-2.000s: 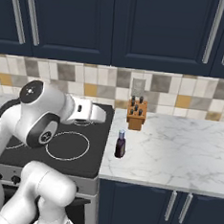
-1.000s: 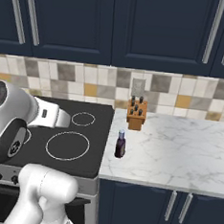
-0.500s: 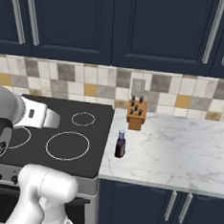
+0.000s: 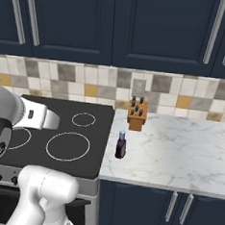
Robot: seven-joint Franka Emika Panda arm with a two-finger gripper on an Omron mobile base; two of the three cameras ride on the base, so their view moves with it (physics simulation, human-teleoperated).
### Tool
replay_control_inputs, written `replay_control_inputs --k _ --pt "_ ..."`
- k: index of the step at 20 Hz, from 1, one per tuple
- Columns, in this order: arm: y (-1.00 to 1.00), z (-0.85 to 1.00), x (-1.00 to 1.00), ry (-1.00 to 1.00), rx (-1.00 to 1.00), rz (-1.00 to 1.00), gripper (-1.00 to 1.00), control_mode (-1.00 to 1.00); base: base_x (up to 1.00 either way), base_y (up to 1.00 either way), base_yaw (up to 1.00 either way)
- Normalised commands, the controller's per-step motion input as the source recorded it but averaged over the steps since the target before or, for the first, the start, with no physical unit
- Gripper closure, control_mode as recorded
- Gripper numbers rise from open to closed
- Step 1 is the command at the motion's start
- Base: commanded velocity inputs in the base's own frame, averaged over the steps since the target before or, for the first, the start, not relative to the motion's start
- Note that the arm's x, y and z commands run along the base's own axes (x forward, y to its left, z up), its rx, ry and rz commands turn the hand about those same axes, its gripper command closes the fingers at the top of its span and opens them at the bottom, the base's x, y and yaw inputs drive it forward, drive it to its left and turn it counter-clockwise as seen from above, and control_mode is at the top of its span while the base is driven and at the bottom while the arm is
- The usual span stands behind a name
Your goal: Take 2 condiments from the cabinet and move them on the counter near the stove.Make sure the condiments are lined up with each other, next to each other.
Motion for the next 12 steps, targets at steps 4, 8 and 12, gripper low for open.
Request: replay_control_inputs --k 4,8,12 --pt "0.0 0.0 0.0 0.0 0.0 0.0 -1.0 1.0 -0.02 0.0 0.0" --pt "0.0 0.0 0.0 0.0 0.0 0.0 -1.0 1.0 -0.66 0.0 -0.01" --pt "0.0 0.0 0.0 0.0 0.0 0.0 -1.0 1.0 -0.96 -0.09 -0.14"
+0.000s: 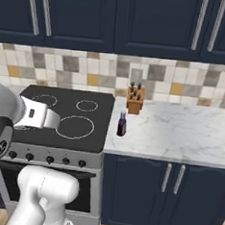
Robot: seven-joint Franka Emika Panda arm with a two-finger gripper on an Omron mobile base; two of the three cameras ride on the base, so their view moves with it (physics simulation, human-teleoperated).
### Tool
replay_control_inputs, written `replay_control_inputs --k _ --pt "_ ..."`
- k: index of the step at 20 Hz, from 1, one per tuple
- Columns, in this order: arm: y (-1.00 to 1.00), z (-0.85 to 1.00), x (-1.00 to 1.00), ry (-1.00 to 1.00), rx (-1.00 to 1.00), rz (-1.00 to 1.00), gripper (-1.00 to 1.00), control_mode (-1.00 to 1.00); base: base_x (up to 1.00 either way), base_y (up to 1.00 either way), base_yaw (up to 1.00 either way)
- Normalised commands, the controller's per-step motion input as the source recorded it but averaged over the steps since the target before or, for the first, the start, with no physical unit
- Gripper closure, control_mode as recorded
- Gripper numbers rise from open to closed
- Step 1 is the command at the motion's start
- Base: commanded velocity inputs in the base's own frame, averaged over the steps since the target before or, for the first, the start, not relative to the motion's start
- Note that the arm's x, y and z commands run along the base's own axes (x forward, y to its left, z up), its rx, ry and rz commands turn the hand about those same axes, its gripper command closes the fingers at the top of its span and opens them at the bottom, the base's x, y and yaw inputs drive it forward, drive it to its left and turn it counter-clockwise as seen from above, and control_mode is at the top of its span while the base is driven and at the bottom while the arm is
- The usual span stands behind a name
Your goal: Take 2 condiments from the cabinet and move them on the counter near the stove.Make sure the condiments are lined up with each other, next to each other.
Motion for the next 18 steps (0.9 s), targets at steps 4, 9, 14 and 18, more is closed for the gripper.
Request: replay_control_inputs --k 4,9,14,18 --pt "0.0 0.0 0.0 0.0 0.0 0.0 -1.0 1.0 -0.49 -0.35 -0.57" --pt "0.0 0.0 0.0 0.0 0.0 0.0 -1.0 1.0 0.0 0.0 -0.99" --pt "0.0 0.0 0.0 0.0 0.0 0.0 -1.0 1.0 0.0 0.0 -1.0" --pt "0.0 0.0 0.0 0.0 0.0 0.0 -1.0 1.0 0.0 -0.09 -0.99"
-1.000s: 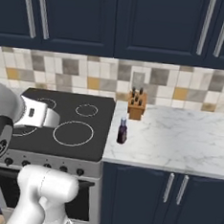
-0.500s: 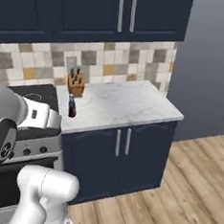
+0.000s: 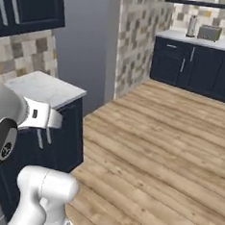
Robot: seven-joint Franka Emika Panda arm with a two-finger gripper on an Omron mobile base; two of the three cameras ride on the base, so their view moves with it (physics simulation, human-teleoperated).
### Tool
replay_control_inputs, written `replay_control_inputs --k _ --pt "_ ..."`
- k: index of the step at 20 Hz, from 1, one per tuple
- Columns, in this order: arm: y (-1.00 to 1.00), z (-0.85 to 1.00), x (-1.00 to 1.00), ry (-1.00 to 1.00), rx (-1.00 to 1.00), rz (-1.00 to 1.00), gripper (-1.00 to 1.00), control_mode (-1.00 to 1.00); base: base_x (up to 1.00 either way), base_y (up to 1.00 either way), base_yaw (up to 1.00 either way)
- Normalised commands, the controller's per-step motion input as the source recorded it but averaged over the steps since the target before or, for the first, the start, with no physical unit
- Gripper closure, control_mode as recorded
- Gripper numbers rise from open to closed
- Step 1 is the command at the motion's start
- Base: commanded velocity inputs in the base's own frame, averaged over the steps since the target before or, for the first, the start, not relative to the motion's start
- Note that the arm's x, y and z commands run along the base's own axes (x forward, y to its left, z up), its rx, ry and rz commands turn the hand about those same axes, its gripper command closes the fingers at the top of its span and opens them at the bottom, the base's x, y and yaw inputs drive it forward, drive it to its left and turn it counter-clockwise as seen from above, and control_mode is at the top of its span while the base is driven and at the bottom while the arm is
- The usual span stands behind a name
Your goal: Take 2 condiments from the cabinet and move them on the counter near the stove.Make sure the condiments are lined up with each other, next to each other.
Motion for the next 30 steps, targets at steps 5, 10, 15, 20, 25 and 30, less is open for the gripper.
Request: replay_control_inputs --k 5,10,15,20,25,30 --pt "0.0 0.0 0.0 0.0 0.0 0.0 -1.0 1.0 0.01 -0.17 -0.93" --pt "0.0 0.0 0.0 0.0 0.0 0.0 -1.0 1.0 0.62 -0.15 -0.66" --pt "0.0 0.0 0.0 0.0 0.0 0.0 -1.0 1.0 1.0 -0.03 -0.17" --pt "0.0 0.0 0.0 0.0 0.0 0.0 -1.0 1.0 1.0 -0.24 0.0" --pt "0.0 0.0 0.0 0.0 0.0 0.0 -1.0 1.0 1.0 -0.4 -0.01" --pt "0.0 0.0 0.0 0.0 0.0 0.0 -1.0 1.0 1.0 -0.44 -0.07"
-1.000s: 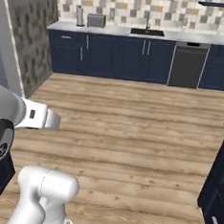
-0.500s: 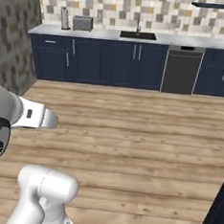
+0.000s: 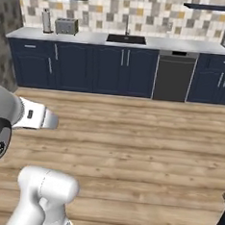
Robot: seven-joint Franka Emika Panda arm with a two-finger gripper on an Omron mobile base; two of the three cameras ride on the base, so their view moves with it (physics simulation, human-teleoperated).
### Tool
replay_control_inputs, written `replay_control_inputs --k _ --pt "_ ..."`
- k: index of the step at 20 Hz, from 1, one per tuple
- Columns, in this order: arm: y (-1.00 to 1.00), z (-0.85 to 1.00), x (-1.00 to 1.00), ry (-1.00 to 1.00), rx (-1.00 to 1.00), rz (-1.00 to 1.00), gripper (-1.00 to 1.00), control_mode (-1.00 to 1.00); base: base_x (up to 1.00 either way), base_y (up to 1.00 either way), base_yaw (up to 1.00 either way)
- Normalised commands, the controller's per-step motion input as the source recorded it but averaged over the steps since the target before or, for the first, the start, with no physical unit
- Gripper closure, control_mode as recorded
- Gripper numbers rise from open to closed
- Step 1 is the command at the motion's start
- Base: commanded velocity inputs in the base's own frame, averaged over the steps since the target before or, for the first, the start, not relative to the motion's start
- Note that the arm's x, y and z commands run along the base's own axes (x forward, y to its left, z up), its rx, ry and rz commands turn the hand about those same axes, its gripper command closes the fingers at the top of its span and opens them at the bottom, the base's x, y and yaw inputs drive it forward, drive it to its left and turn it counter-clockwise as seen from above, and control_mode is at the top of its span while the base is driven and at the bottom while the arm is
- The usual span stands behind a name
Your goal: Take 2 condiments from the cabinet and move them on the counter near the stove.Make sure the condiments are lined up with each other, next to each other.
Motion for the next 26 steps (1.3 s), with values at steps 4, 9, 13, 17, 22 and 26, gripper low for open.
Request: replay_control_inputs --k 4,9,13,17,22,26 --pt "0.0 0.0 0.0 0.0 0.0 0.0 -1.0 1.0 1.0 -0.47 -0.12" --pt "0.0 0.0 0.0 0.0 0.0 0.0 -1.0 1.0 1.0 -0.45 -0.11" --pt "0.0 0.0 0.0 0.0 0.0 0.0 -1.0 1.0 1.0 -0.43 -0.13" --pt "0.0 0.0 0.0 0.0 0.0 0.0 -1.0 1.0 1.0 -0.4 -0.28" --pt "0.0 0.0 0.0 0.0 0.0 0.0 -1.0 1.0 1.0 -0.4 -0.31" --pt "0.0 0.0 0.0 0.0 0.0 0.0 -1.0 1.0 1.0 -0.53 -0.12"
